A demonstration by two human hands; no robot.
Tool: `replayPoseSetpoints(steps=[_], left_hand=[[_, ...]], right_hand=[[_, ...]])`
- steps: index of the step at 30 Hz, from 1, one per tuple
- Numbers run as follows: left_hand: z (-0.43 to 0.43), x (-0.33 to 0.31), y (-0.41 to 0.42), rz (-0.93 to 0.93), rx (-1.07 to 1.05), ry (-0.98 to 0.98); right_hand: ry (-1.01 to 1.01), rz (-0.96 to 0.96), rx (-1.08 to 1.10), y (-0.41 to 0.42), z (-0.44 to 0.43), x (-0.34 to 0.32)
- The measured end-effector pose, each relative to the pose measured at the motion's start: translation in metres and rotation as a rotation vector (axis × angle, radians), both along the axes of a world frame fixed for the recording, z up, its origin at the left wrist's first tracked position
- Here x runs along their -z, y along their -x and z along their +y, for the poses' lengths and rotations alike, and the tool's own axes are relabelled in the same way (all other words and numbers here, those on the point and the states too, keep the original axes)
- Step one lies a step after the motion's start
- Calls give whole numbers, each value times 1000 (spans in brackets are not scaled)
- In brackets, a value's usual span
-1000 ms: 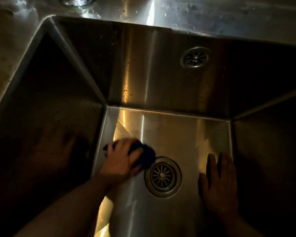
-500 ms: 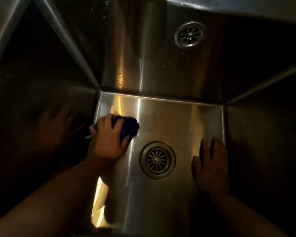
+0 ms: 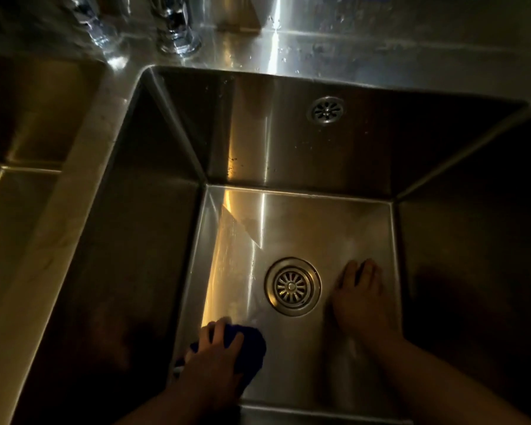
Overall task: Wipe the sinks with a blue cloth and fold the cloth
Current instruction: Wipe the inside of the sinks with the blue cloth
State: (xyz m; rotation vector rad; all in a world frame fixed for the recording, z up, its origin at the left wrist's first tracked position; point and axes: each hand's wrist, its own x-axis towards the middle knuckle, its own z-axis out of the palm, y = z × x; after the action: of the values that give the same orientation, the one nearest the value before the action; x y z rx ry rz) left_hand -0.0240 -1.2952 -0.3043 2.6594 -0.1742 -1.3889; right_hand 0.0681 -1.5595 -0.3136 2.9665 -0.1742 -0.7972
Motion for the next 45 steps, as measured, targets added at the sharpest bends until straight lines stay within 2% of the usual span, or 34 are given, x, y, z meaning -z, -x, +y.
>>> replayPoseSetpoints(steps=[3, 6, 8, 11, 13, 15, 16, 18, 20, 22, 24, 26, 27, 30, 31, 34, 40, 45], left_hand=[[-15, -9, 14, 181, 84, 9], [-24, -20, 7, 167, 29, 80], [-27, -34, -17, 118, 77, 186], [-41, -56, -40, -45, 16, 358], [-57, -73, -43, -133, -230, 572], [-74, -89, -49, -322, -406, 781], [-80, -94, -53, -407, -421, 827], [-83, -98, -60, -468, -417, 881], [-78, -94, -63, -417, -400, 832], [-68, -84, -63, -357, -293, 658], [-54, -75, -63, -268, -229, 560], [-39, -71, -65, -246, -275, 500], [-30, -70, -67, -289, -311, 437], [-7, -75, -79, -613, -283, 100], [-3, -78, -85, -679, -274, 44], [3, -85, -103, -699, -285, 45], [14, -62, -113, -614, -256, 46], [11, -26, -109, -602, -156, 29]], right_hand=[[-33, 108, 14, 1, 11, -13], [-193, 197, 47, 0, 24, -27], [-398, 198, 118, -4, 34, -39], [-778, 272, 463, -8, 46, -71], [-1042, 504, 794, -5, 44, -88], [-1337, 721, 1052, -2, 35, -99], [-1450, 778, 1133, -2, 30, -102], [-1581, 819, 1157, 0, 24, -104], [-1541, 841, 1084, 3, 29, -102], [-1477, 812, 1033, 7, 35, -97], [-1406, 719, 957, 1, 41, -96], [-1327, 561, 842, -14, 45, -98], [-1282, 471, 774, -24, 45, -99], [-1147, 219, 585, -56, 44, -100], [-1101, 134, 524, -67, 44, -99], [-1012, -59, 347, -92, 52, -93], [-723, -203, 49, -109, 61, -84], [-428, -366, 7, -69, 23, -71]])
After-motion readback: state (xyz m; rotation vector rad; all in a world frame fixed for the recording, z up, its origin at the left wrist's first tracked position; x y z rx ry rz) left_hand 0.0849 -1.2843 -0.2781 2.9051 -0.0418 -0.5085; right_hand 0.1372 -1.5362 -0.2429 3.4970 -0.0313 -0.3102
